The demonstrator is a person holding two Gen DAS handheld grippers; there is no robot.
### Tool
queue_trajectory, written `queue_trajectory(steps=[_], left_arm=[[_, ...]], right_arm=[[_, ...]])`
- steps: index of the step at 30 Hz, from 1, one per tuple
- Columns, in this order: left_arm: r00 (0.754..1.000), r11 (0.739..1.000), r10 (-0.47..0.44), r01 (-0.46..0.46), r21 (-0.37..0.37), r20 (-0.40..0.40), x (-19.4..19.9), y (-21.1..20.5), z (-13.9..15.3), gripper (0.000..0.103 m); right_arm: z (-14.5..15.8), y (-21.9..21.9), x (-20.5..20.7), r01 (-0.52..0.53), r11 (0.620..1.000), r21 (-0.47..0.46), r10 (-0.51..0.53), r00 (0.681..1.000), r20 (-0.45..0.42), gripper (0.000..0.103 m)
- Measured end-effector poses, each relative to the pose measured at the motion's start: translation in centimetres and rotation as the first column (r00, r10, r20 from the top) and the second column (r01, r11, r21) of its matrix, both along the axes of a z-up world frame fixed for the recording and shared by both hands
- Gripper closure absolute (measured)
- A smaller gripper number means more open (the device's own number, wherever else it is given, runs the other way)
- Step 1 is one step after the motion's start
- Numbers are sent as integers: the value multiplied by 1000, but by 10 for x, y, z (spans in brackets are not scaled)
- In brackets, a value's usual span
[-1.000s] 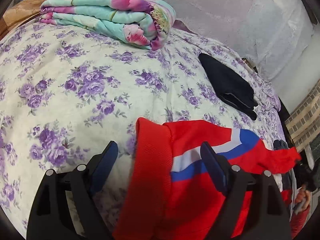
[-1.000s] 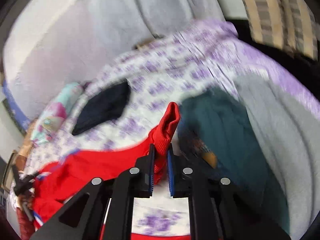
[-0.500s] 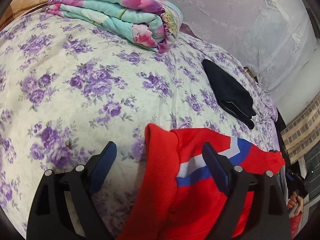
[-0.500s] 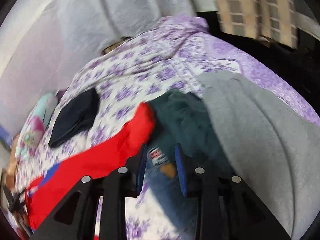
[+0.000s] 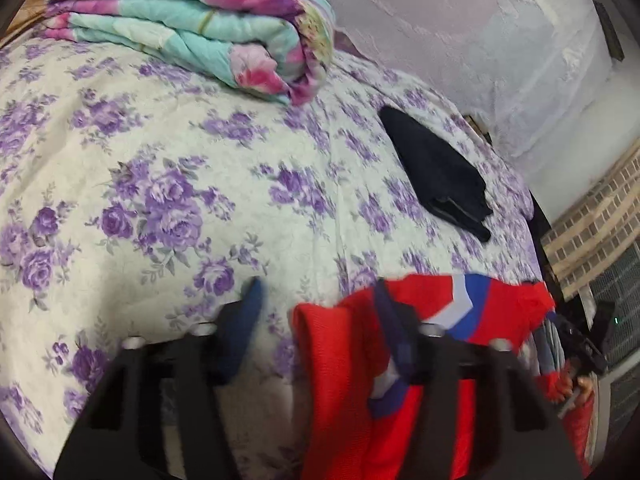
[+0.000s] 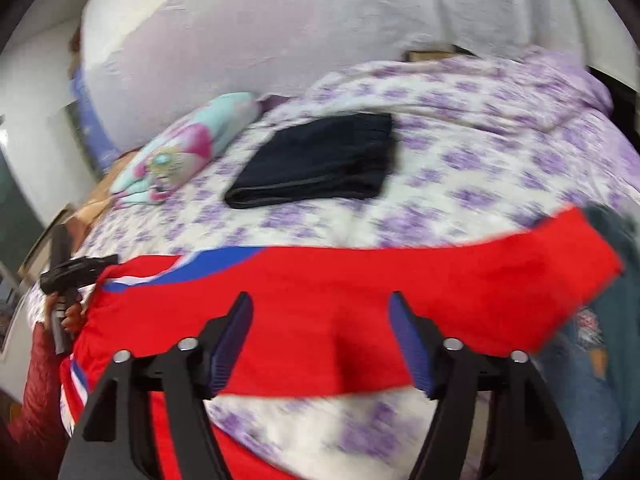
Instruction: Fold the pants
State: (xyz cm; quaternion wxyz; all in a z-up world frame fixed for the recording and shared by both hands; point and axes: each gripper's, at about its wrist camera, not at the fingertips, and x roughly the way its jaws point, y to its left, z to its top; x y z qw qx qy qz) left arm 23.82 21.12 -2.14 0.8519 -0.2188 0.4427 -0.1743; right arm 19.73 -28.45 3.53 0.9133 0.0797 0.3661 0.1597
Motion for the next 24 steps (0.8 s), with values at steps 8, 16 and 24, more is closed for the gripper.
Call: queue_trajectory(steps=[8, 16, 24], left_arm=[[989, 988, -145, 144, 64, 11, -14, -16, 6, 53], [990, 992, -126, 125, 14, 60, -9, -10, 4, 83], [985, 991, -133, 131, 20, 111, -11, -10, 10, 92]], right_arm=[[10, 74, 37, -237, 944, -228, 256, 965, 53, 21], [-29, 109, 92, -421, 825, -378, 429, 901, -66, 29], [-65, 112, 113, -497, 823, -276, 470, 868, -159, 91]])
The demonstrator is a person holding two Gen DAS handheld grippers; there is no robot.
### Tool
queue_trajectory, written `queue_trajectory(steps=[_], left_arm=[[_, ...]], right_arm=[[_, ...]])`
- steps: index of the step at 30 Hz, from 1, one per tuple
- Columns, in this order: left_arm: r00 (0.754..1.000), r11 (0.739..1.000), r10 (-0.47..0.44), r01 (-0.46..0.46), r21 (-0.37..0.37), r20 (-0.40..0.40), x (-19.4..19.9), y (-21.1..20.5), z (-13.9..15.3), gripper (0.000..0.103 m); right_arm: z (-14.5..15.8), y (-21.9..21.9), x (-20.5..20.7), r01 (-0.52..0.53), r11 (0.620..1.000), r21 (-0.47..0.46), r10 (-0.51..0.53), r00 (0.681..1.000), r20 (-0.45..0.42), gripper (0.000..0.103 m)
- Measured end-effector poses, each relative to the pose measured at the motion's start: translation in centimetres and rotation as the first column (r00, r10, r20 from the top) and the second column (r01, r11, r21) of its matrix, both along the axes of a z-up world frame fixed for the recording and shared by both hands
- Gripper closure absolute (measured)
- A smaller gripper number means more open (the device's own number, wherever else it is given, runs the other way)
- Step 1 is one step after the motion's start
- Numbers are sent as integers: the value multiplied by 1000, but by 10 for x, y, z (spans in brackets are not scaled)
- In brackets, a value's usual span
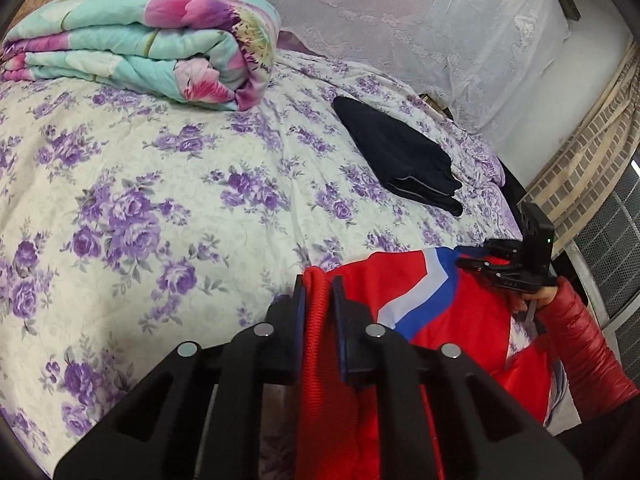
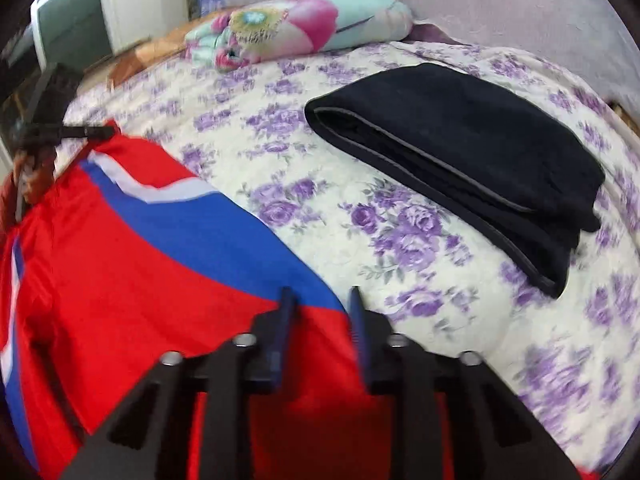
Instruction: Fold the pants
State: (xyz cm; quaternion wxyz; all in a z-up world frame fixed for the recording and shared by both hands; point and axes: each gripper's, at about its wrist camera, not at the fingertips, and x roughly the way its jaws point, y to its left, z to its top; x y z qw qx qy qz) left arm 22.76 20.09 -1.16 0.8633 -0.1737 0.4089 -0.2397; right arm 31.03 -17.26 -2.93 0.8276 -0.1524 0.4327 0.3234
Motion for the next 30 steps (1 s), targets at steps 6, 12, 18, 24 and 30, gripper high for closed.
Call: queue_trajectory(steps=[6, 12, 18, 24, 30], left_arm=[[999, 1000, 12, -11, -8, 34, -8, -1, 8, 92], [984, 997, 47, -37, -65, 172, -53, 6, 39, 92], [958, 982, 121, -78, -171, 258, -143, 36, 39, 86], [968, 945, 243, -223, -240, 56, -214, 66, 3, 83], [974, 952, 225, -218, -213, 10, -231, 31, 12, 66]], right_arm=[[34, 8, -52, 61, 998, -24, -57, 989, 134, 96], [90, 11, -142, 99, 995, 19, -100, 950, 297, 96], [94, 6, -261, 51, 995, 81, -77, 929, 363, 96], [30, 7, -315, 21, 999, 39, -31, 957, 290, 96], [19, -2, -311, 39, 993, 110, -67, 962, 263, 96]])
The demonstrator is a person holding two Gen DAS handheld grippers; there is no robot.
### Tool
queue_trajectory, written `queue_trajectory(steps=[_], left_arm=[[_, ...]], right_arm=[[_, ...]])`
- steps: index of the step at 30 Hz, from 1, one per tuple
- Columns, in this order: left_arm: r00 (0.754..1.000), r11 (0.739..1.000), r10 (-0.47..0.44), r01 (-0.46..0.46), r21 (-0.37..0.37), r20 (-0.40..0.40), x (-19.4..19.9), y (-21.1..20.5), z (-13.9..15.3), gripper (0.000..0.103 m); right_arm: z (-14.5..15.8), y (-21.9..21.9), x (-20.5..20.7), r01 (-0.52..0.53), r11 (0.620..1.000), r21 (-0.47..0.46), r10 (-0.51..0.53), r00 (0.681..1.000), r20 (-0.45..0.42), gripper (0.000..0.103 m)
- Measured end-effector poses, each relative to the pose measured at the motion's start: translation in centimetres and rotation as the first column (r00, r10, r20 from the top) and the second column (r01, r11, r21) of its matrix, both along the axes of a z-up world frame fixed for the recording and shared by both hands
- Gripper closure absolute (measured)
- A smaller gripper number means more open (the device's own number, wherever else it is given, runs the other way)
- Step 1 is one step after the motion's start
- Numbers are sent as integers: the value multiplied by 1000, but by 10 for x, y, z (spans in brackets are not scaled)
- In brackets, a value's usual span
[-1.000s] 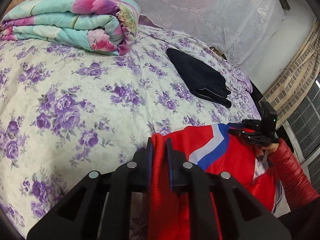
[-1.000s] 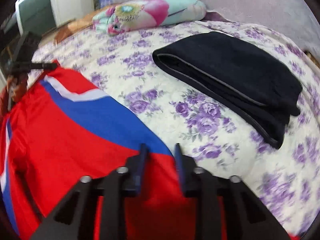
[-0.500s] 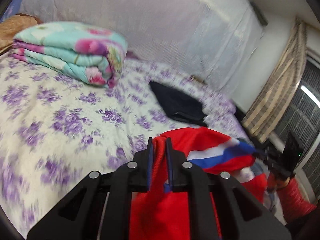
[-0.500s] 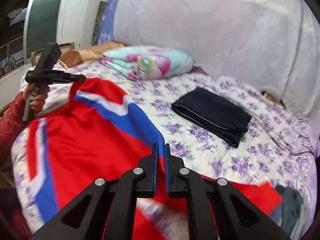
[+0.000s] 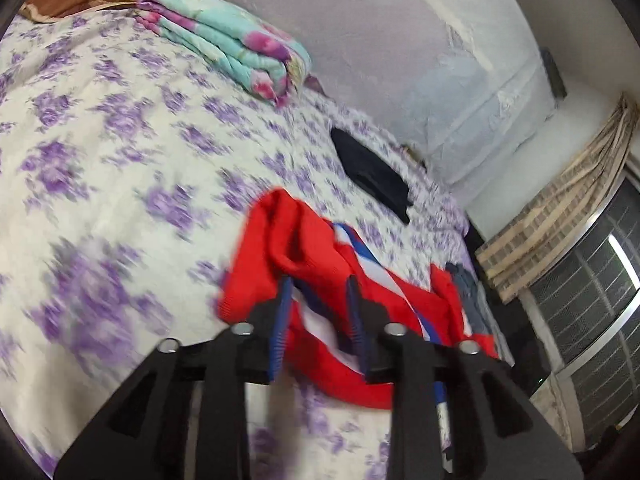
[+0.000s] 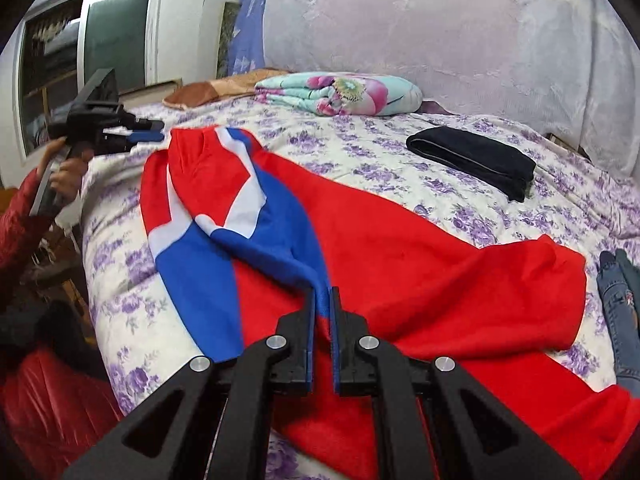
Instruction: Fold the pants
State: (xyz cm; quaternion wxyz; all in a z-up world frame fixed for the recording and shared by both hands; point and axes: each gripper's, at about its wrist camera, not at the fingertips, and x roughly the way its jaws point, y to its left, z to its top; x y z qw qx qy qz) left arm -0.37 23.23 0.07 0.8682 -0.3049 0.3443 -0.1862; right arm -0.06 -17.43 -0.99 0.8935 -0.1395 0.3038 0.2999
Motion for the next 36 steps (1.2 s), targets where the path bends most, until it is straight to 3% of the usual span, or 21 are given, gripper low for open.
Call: queue_trajectory(steps=[2, 9, 11, 12, 14, 18, 21, 22, 23, 25, 27, 30, 34, 35, 36], left_arm=[[999, 1000, 16, -15, 21, -38, 5, -14, 0, 58], [990, 997, 68, -62, 50, -125, 36, -30, -3, 57], [987, 995, 84, -76, 63, -140, 40, -30, -6, 66], [986, 996, 84, -78, 52, -141, 39, -27, -5, 75], [990, 997, 75, -74, 19, -119, 32, -23, 3, 82], [997, 994, 71, -67, 84, -43, 8, -20, 25, 82], [995, 990, 66, -56, 128, -76, 4, -15, 10, 82], [992, 990, 71, -58, 126, -101, 6, -11, 0, 82], [989, 995, 70, -60, 79, -132, 7, -4, -16, 82], [991, 998, 58, -61, -13, -122, 3, 7, -27, 82], [992, 997, 57, -62, -45, -109, -3, 11, -25, 83], [995, 998, 59, -56, 40, -82, -11, 3, -9, 83], [993, 980, 78, -60, 191, -93, -19, -11, -1, 78], [992, 973, 90, -68, 219, -90, -21, -13, 0, 74], [990, 960, 113, -87, 265, -85, -26, -15, 2, 63]], right_arm=[[-3, -1, -1, 2, 1000, 7, -2, 1000, 2, 96], [-4, -3, -2, 20, 999, 27, -20, 1000, -2, 96], [-3, -2, -4, 26, 999, 20, -26, 1000, 8, 96], [0, -1, -6, 29, 999, 20, -29, 999, 20, 96], [9, 0, -13, 27, 999, 35, -28, 999, 39, 96], [28, 8, -32, -21, 999, 33, 19, 997, 74, 96], [11, 17, -35, -49, 999, 8, 48, 999, 19, 96], [1, 20, -34, -54, 999, 1, 54, 998, -11, 96], [-12, 24, -34, -58, 998, -11, 57, 998, -37, 96], [-23, 28, -38, -39, 999, -21, 39, 999, -22, 95], [-18, 27, -40, -33, 999, -2, 33, 999, -25, 96], [-7, 23, -42, -39, 999, 27, 39, 999, -13, 96], [-24, 30, -41, -52, 998, -44, 51, 998, -31, 94], [-26, 27, -39, -46, 999, -27, 45, 999, -25, 94], [-26, 25, -39, -36, 999, -4, 36, 999, -30, 94]])
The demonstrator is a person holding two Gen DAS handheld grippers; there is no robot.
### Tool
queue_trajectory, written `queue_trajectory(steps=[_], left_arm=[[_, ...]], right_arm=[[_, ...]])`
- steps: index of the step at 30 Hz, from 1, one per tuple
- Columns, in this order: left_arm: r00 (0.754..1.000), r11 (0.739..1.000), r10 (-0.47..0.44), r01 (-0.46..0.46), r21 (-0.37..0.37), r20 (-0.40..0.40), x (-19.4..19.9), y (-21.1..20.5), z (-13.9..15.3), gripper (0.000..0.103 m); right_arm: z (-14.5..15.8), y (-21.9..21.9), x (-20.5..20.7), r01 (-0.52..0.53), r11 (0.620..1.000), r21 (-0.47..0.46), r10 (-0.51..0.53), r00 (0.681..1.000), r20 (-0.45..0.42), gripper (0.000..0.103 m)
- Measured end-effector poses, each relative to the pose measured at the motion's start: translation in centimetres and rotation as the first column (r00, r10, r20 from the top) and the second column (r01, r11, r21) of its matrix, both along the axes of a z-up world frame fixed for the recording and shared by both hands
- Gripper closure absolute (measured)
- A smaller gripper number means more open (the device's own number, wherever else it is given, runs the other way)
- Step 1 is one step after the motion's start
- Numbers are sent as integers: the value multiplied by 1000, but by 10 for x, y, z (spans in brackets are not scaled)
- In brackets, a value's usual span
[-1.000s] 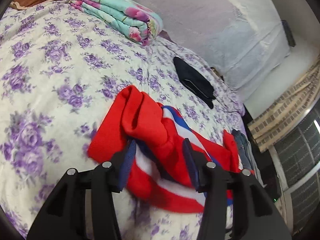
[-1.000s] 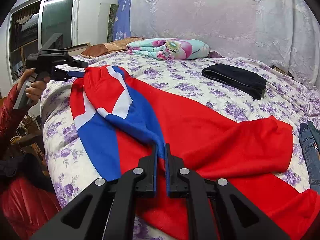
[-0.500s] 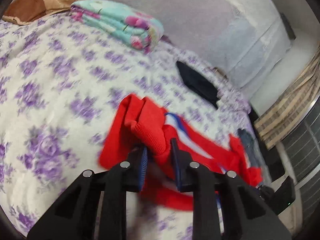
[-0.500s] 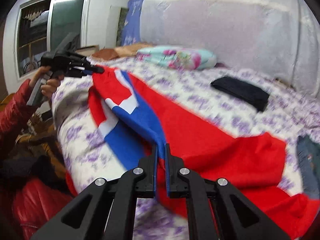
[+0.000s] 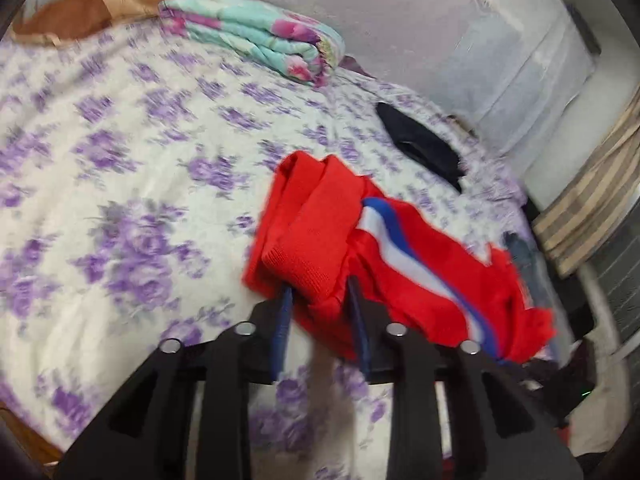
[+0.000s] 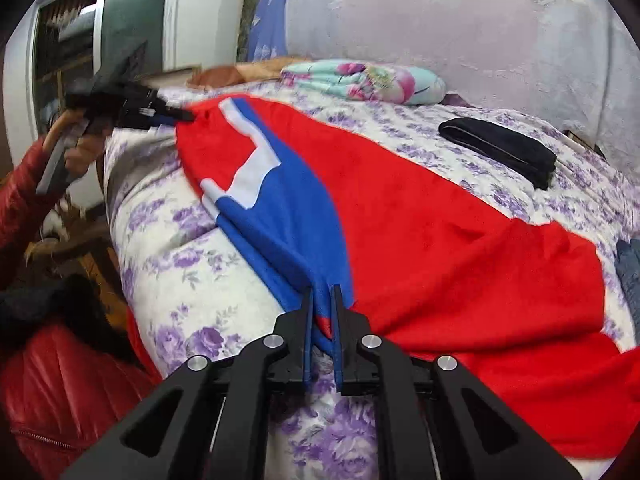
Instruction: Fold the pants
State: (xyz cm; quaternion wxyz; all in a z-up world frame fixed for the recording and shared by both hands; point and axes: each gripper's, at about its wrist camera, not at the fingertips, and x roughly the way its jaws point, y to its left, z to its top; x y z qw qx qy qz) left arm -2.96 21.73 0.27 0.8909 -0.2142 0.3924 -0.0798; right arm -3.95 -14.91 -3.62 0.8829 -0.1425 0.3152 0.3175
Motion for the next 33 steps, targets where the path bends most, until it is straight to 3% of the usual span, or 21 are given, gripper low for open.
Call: queue_trajectory(steps=[2, 3, 4, 7, 11, 15, 17, 18, 19, 21, 23, 25, 27, 30, 33], left_arm=[[999, 988, 45, -48, 143, 22, -14, -7, 9, 49], [997, 972, 64, -73, 224, 46, -22, -11, 15, 49], [996, 962, 71, -84, 258, 59, -27, -13, 19, 49], [994, 970, 34, -58, 235, 107, -33, -20, 39, 49], [981, 983, -100, 71, 172, 169, -16, -59, 58, 42], [960, 963, -259, 248, 103, 109, 20, -118, 28, 27], [955, 935, -298, 294, 198, -12, 36, -151, -16, 27], [955, 920, -298, 287, 267, 3, 35, -159, -26, 24], [945, 888, -317, 266, 376, 80, 22, -171, -29, 24], [924, 870, -371, 312, 383, 90, 17, -174, -25, 8], [921, 891, -376, 328, 313, 104, 18, -165, -28, 8], [919, 913, -370, 333, 235, 133, 19, -152, -27, 8], [916, 920, -367, 333, 207, 160, 15, -148, -28, 8], [912, 925, -361, 324, 200, 196, 2, -154, -31, 8], [906, 931, -350, 309, 193, 240, -7, -153, -33, 8]], right_arm=[[0, -5, 3, 20, 999, 50, -18, 999, -33, 94], [-2, -8, 4, 26, 997, 73, -23, 999, -43, 94], [-3, -10, 3, 29, 996, 89, -25, 999, -46, 94], [-5, -12, 4, 38, 992, 120, -32, 998, -49, 93], [-7, -11, 1, 56, 990, 133, -52, 998, -37, 93], [-3, -11, 0, 75, 988, 132, -69, 996, -50, 90], [7, -17, 0, 79, 984, 163, -64, 993, -97, 71], [15, -22, -2, 80, 978, 195, -58, 992, -116, 64], [24, -28, -4, 85, 970, 228, -58, 991, -121, 54], [48, -42, -5, 104, 955, 279, -79, 992, -100, 50], [69, -50, 11, 177, 946, 271, -154, 983, -102, 50], [77, -53, 39, 293, 934, 207, -272, 954, -122, 50], [78, -52, 81, 422, 901, 106, -405, 902, -148, 50], [68, -49, 141, 517, 856, 2, -503, 834, -226, 50], [54, -57, 188, 621, 782, -59, -607, 735, -302, 50]])
